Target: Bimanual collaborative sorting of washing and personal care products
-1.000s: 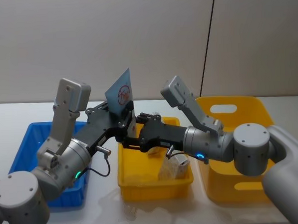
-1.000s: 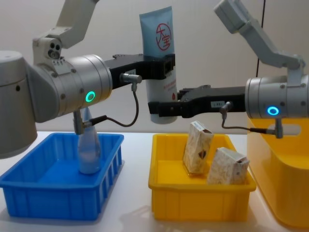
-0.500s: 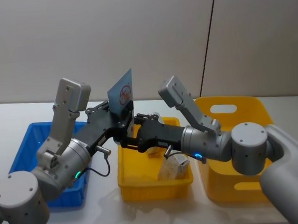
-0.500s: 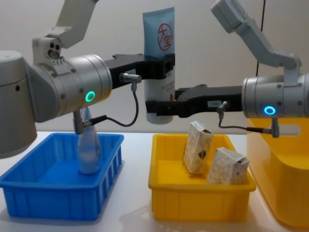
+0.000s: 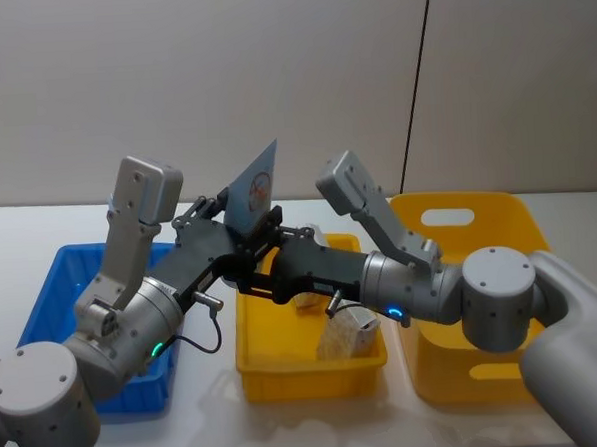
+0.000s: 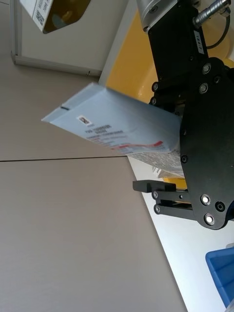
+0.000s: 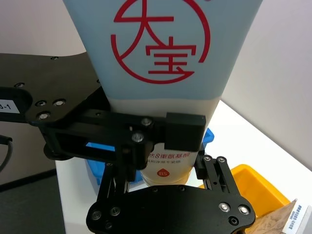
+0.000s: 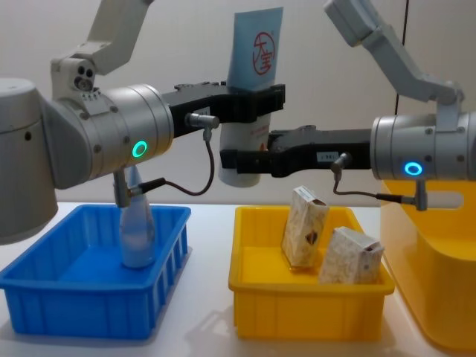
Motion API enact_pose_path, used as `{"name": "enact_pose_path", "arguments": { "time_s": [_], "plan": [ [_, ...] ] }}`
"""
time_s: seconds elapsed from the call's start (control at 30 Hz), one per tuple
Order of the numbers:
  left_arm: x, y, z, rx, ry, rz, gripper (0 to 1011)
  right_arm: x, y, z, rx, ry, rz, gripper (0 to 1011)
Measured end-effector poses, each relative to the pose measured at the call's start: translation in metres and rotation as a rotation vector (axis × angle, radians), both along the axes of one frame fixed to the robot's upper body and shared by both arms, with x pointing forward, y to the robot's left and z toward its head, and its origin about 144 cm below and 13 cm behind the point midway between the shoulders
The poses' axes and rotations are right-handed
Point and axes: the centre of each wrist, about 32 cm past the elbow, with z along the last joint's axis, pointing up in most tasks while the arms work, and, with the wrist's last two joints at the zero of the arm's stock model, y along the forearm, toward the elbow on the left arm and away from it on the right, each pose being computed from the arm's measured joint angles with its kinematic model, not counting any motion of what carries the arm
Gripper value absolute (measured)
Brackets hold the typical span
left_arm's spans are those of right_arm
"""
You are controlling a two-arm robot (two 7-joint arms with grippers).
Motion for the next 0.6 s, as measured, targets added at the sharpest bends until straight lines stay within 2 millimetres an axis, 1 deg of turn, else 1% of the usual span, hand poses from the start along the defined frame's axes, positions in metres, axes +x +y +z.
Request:
{"name": "enact_pose_path", "arguments": {
  "time_s": [0.07, 0.1, 0.13, 0.17, 0.23, 0.3, 0.4, 0.6],
  "plan": [
    [0.0, 0.0, 0.0, 0.0, 0.0, 0.0, 745, -0.001, 0.0, -0.001, 0.003, -0.005, -0.004, 627],
    [0.0, 0.0, 0.0, 0.0, 0.0, 0.0, 802, -0.002, 0.0, -0.001, 0.004, -0.007, -0.006, 627],
    [0.0, 0.0, 0.0, 0.0, 0.0, 0.0, 823, -0.002, 0.0, -0.001, 0.006, -0.009, -0.008, 627],
    [0.0, 0.0, 0.0, 0.0, 0.0, 0.001, 876, -0.003, -0.001, 0.0, 0.009, -0.012, -0.011, 627],
    [0.0, 0.0, 0.0, 0.0, 0.0, 0.001, 908, -0.004, -0.002, 0.0, 0.014, -0.018, -0.019, 627],
    [0.0, 0.0, 0.0, 0.0, 0.0, 0.001, 973, -0.006, -0.003, 0.0, 0.017, -0.022, -0.025, 627],
    [0.0, 0.0, 0.0, -0.001, 0.0, 0.001, 1001, -0.008, -0.006, -0.001, 0.025, -0.027, -0.039, 627],
    [0.0, 0.0, 0.0, -0.001, 0.0, 0.001, 1001, -0.014, -0.015, -0.001, 0.045, -0.038, -0.07, 627]
  ]
}}
